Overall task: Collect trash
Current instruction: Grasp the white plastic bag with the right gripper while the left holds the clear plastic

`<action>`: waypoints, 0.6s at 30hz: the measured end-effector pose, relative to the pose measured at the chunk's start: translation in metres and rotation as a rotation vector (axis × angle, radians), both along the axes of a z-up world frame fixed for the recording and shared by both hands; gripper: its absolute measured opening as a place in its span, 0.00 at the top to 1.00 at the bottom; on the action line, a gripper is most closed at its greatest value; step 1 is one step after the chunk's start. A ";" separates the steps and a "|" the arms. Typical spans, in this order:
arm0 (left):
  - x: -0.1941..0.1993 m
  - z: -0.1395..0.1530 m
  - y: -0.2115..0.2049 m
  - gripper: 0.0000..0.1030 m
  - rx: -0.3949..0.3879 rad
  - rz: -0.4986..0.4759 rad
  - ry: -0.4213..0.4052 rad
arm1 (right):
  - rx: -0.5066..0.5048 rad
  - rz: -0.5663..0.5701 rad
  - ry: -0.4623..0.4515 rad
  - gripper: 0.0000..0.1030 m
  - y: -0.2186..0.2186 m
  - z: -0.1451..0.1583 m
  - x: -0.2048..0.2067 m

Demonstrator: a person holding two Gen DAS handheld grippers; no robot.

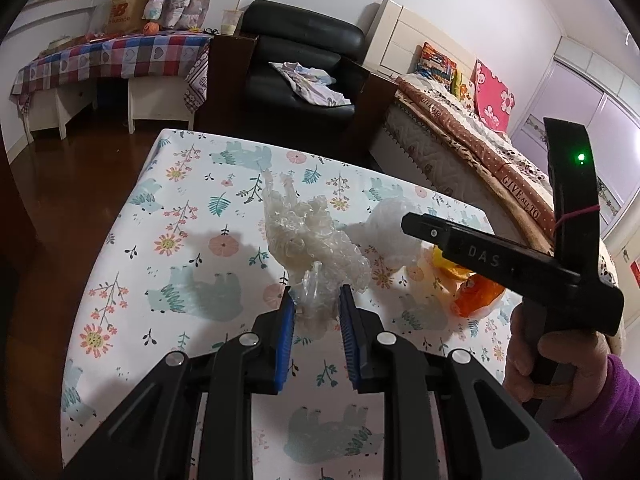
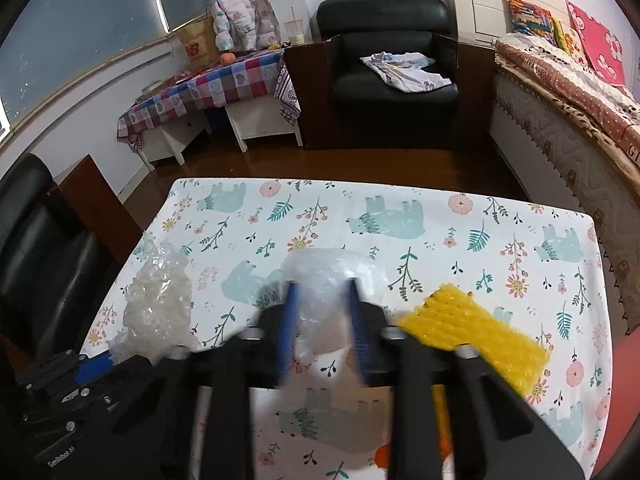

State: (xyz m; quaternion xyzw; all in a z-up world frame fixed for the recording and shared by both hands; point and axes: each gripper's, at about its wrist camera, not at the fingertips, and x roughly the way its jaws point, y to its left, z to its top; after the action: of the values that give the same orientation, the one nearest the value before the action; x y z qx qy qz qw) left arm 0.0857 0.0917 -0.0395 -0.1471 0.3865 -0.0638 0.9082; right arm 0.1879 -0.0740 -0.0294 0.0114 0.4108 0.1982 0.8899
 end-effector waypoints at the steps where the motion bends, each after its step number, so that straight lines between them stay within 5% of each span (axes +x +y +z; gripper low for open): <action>1: 0.000 0.000 0.000 0.80 0.000 0.000 -0.002 | 0.001 0.002 -0.001 0.90 0.000 0.000 -0.001; 18: -0.015 0.029 -0.009 0.80 0.021 -0.002 -0.062 | 0.118 0.089 -0.086 0.92 -0.006 0.051 -0.065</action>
State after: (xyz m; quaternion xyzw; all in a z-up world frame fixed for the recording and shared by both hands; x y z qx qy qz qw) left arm 0.0710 0.0831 -0.0105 -0.1351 0.3589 -0.0650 0.9213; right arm 0.1232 -0.0804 0.0215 0.0369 0.3599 0.2617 0.8948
